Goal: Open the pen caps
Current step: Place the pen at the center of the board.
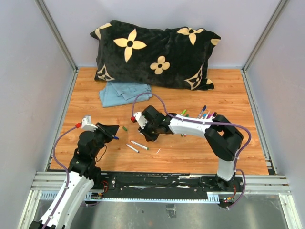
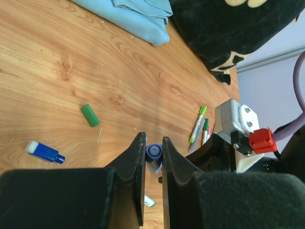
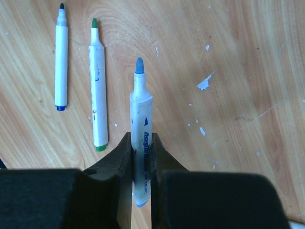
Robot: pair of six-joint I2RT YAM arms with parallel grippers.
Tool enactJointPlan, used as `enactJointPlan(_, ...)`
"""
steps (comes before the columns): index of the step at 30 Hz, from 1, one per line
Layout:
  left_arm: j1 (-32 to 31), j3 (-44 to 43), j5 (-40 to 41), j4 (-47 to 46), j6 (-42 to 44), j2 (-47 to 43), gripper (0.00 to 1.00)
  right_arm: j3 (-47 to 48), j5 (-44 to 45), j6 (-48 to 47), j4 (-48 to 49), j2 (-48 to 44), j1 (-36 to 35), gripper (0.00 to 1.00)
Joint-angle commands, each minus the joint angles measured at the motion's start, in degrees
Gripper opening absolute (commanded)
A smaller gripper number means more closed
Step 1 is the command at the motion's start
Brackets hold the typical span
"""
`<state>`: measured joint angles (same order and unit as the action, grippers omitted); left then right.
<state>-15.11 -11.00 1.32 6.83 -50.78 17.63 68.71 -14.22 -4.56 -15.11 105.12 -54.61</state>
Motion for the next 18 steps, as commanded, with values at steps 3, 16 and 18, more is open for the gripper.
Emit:
enactJointPlan(3,0.4,0.3,-0.2,-0.5,1.0,0.7,0.00,2.5,2.2,2.3,-0.6,2.8,-0.3,0.03)
enactJointPlan(16,0.3,0.4,-0.8,0.3,0.6,0.1,0.00,4.7,-1.5,4.4,-2.1,6.5,-0.4,0.15)
enactJointPlan(18,0.4,0.5,-0.8,0.3,0.5,0.0,0.00,4.7,-1.3,4.3,-2.1,6.7,-0.4,0.18)
